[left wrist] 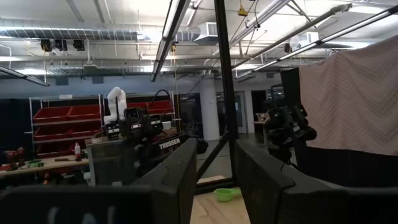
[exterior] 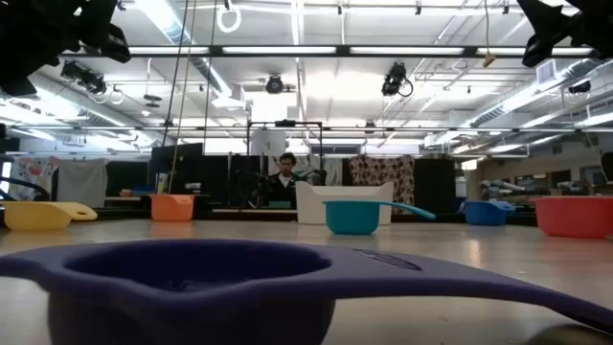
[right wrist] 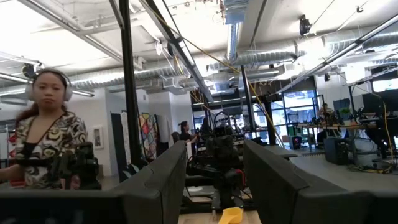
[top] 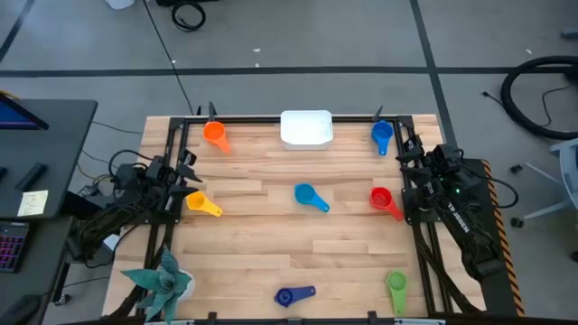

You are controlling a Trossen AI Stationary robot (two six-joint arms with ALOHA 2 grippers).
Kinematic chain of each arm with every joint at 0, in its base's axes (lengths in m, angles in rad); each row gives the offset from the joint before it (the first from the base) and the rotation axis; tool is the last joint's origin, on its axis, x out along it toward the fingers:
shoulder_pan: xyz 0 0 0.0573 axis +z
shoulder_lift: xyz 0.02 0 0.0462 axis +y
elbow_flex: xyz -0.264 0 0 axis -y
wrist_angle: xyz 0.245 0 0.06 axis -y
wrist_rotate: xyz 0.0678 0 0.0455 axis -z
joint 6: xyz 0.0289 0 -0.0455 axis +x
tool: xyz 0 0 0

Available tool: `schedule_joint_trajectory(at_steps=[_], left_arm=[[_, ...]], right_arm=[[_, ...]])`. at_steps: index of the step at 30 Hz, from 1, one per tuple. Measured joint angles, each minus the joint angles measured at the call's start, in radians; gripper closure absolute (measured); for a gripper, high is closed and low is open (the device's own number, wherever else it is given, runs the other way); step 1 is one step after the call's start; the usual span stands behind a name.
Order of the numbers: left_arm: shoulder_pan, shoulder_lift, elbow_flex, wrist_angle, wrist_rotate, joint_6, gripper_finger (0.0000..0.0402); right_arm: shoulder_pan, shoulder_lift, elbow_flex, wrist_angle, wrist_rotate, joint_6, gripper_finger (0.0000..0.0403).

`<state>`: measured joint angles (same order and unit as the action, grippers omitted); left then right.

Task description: Nest measuring cups in basket

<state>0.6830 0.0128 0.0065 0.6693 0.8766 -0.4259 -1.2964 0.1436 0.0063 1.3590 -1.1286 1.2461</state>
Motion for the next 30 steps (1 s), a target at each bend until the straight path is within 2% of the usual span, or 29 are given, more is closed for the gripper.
schedule_joint_trajectory(at_steps=[6, 14, 25, 28, 30], left_arm=[[0.000, 0.000, 0.000, 0.000, 0.000, -0.001, 0.0287], [0.000, 0.000, 0.000, 0.015, 0.000, -0.138, 0.0287], [0.000, 0.000, 0.000, 0.013, 0.000, -0.186, 0.0287], [0.001, 0.000, 0.001, 0.005, -0.012, -0.182, 0.0287], [0.001, 0.001, 0.024, -0.072, -0.024, -0.194, 0.0287]], right_arm=[[0.000, 0.000, 0.000, 0.000, 0.000, 0.000, 0.0238], [0.000, 0.000, 0.000, 0.000, 0.000, 0.000, 0.0238], [0.000, 0.000, 0.000, 0.000, 0.000, 0.000, 0.0238], [0.000, 0.000, 0.000, 0.000, 0.000, 0.000, 0.0238], [0.000, 0.000, 0.000, 0.000, 0.000, 0.000, 0.0238]])
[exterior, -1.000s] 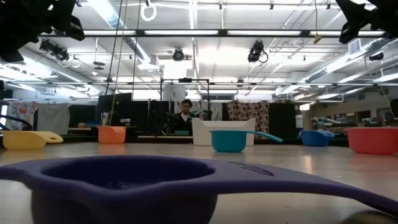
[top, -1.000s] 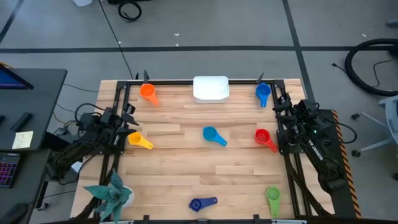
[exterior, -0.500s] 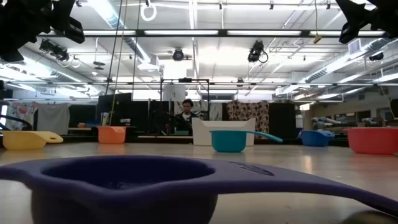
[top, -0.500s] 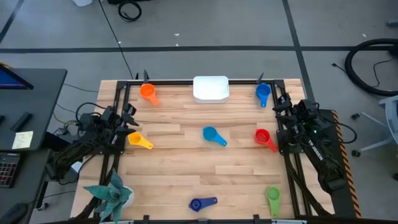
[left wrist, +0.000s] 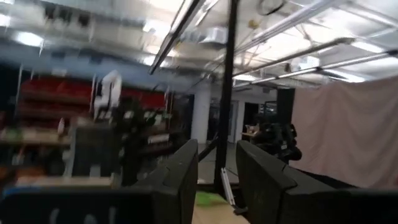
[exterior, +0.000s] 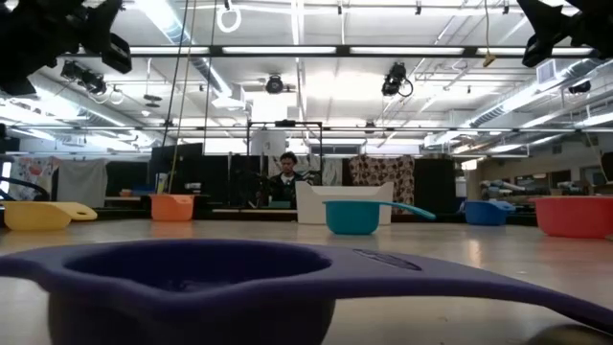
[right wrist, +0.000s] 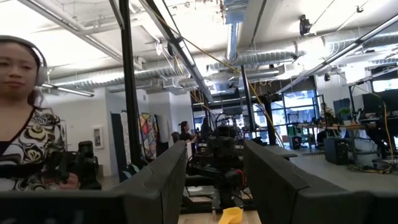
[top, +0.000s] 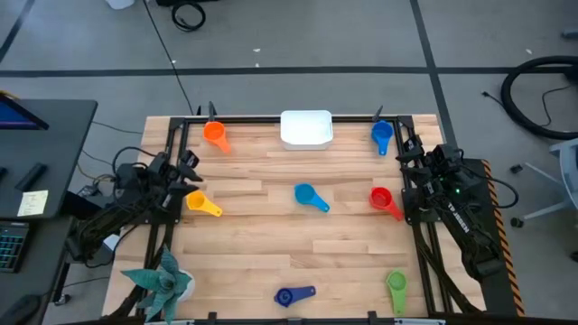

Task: Nest measuring cups in basket
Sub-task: Move the orange cup

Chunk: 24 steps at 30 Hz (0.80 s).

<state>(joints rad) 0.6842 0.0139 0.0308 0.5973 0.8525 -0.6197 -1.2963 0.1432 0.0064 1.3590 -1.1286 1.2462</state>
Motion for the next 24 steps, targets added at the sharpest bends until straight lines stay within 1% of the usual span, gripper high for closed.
schedule_joint_trajectory(at_steps=[2, 4, 5, 8, 10, 15, 17, 19, 21, 24], left_arm=[[0.000, -0.001, 0.057, -0.136, -0.003, 0.063, 0.0287], [0.000, 0.000, 0.132, -0.339, -0.020, 0.190, 0.0287], [0.000, 0.006, 0.174, -0.454, -0.048, 0.259, 0.0287], [0.000, 0.056, 0.318, -0.775, -0.203, 0.432, 0.0287], [0.000, 0.115, 0.419, -0.948, -0.302, 0.495, 0.0287], [0.000, 0.322, 0.691, -1.279, -0.539, 0.505, 0.0289], [0.000, 0.420, 0.788, -1.413, -0.615, 0.534, 0.0297], [0.000, 0.523, 0.872, -1.514, -0.675, 0.559, 0.0312], [0.000, 0.624, 0.942, -1.579, -0.700, 0.555, 0.0334], [0.000, 0.758, 1.034, -1.625, -0.690, 0.522, 0.0372]], right_arm=[[0.000, 0.000, 0.000, 0.000, 0.000, 0.000, 0.0238], [0.000, 0.000, 0.000, 0.000, 0.000, 0.000, 0.0238], [0.000, 0.000, 0.000, 0.000, 0.000, 0.000, 0.0238], [0.000, 0.000, 0.000, 0.000, 0.000, 0.000, 0.0238], [0.000, 0.000, 0.000, 0.000, 0.000, 0.000, 0.0238], [0.000, 0.000, 0.000, 0.000, 0.000, 0.000, 0.0238], [0.000, 0.000, 0.000, 0.000, 0.000, 0.000, 0.0238], [0.000, 0.000, 0.000, 0.000, 0.000, 0.000, 0.0238], [0.000, 0.000, 0.000, 0.000, 0.000, 0.000, 0.0238], [0.000, 0.000, 0.000, 0.000, 0.000, 0.000, 0.0238]])
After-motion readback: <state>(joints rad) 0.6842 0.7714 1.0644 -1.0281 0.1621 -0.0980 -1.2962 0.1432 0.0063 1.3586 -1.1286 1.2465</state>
